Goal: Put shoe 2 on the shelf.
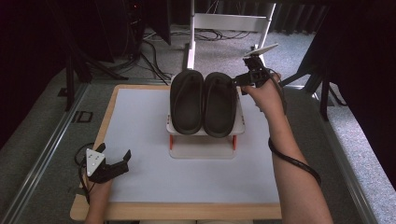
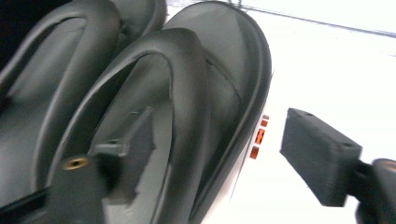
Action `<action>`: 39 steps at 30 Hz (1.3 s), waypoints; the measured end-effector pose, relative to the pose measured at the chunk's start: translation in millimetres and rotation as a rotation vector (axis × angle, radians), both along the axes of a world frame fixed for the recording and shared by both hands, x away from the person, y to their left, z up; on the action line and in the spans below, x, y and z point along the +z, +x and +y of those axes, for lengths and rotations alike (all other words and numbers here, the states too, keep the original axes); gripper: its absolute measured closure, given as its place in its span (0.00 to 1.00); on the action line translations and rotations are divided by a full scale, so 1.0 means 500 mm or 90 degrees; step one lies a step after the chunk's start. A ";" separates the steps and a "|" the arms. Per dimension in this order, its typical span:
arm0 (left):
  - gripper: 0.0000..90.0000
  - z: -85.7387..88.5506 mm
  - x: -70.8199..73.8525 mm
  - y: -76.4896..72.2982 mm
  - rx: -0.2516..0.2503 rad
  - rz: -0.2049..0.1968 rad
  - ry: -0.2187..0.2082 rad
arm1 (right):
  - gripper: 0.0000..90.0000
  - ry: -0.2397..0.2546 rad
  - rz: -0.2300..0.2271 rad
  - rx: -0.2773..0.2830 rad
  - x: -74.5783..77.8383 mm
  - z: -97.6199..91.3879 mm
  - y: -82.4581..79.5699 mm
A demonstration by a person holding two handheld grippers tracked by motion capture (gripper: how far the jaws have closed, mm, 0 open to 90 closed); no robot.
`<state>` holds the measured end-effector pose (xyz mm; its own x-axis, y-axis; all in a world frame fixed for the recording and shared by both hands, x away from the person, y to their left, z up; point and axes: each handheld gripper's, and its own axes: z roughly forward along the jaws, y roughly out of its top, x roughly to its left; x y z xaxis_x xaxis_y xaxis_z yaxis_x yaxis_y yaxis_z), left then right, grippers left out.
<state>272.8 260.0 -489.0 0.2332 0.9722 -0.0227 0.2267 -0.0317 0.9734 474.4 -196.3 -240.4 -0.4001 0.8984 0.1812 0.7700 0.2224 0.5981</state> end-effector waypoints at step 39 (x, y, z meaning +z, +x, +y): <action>0.01 0.003 -0.001 -0.001 -0.002 -0.002 -0.011 | 0.21 0.022 -0.101 -0.035 -0.161 -0.203 -0.093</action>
<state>272.5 261.4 -489.3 0.2362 0.9709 -0.0387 0.2232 -0.0155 0.9747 427.9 -297.9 -320.8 -0.3773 0.9138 0.1506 0.6757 0.1603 0.7195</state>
